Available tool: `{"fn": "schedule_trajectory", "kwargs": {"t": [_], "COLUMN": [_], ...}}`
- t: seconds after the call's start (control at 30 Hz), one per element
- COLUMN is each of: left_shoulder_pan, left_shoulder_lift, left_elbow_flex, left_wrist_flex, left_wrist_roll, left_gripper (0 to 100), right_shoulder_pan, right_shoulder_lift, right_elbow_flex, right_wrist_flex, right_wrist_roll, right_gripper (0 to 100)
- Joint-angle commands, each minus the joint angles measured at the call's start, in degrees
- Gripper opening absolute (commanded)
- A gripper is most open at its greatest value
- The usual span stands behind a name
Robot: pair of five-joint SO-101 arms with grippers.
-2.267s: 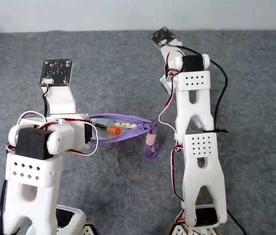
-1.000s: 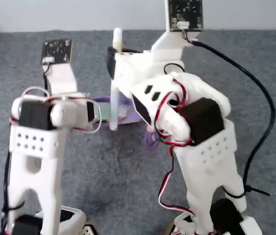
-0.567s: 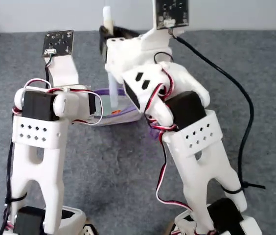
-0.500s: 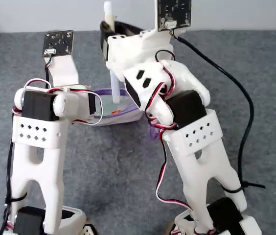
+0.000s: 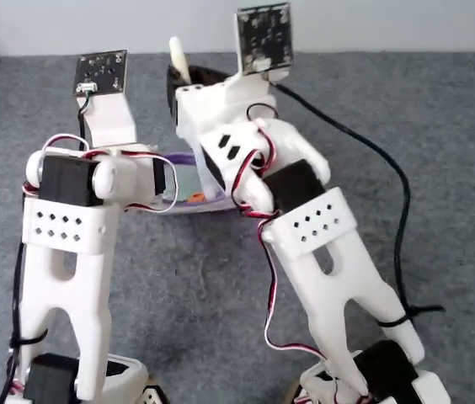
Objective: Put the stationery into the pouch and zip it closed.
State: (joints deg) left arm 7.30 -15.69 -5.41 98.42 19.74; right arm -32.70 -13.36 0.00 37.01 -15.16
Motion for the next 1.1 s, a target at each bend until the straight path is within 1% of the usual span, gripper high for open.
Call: {"fn": "schedule_trajectory", "kwargs": {"t": [0.0, 0.23, 0.4, 0.5, 0.73, 0.83, 0.93, 1.07], "left_shoulder_pan": [0.00, 0.00, -0.09, 0.00, 0.00, 0.00, 0.00, 0.00], "left_shoulder_lift": [2.37, 3.16, 3.87, 4.04, 4.13, 4.13, 4.13, 4.13], "left_elbow_flex": [-1.98, -5.41, -5.67, -5.93, -7.87, -7.87, -7.87, -7.87], "left_wrist_flex": [-1.14, -0.53, 0.00, 0.18, 0.35, 0.35, 0.26, 0.26], "left_wrist_roll": [0.62, 0.62, 0.62, 0.62, 0.62, 0.62, 0.62, 0.62], "left_gripper": [1, 1, 1, 1, 1, 1, 1, 1], "right_shoulder_pan": [-1.19, -1.10, -1.10, -1.27, -1.27, -1.01, -1.10, -1.27], "right_shoulder_lift": [-4.97, -11.65, -10.51, -9.27, -8.66, -8.66, -9.10, -9.27], "right_elbow_flex": [1.05, 6.07, 6.15, 6.42, 7.91, 11.69, 16.70, 24.09], "right_wrist_flex": [-1.19, -1.89, -9.19, -12.53, -20.00, -24.57, -30.11, -41.10], "right_wrist_roll": [0.53, 0.79, 1.14, 4.13, 7.30, 7.56, 10.11, 12.84], "right_gripper": [0.8, 0.8, 0.8, 0.8, 0.8, 0.8, 0.8, 0.8]}}
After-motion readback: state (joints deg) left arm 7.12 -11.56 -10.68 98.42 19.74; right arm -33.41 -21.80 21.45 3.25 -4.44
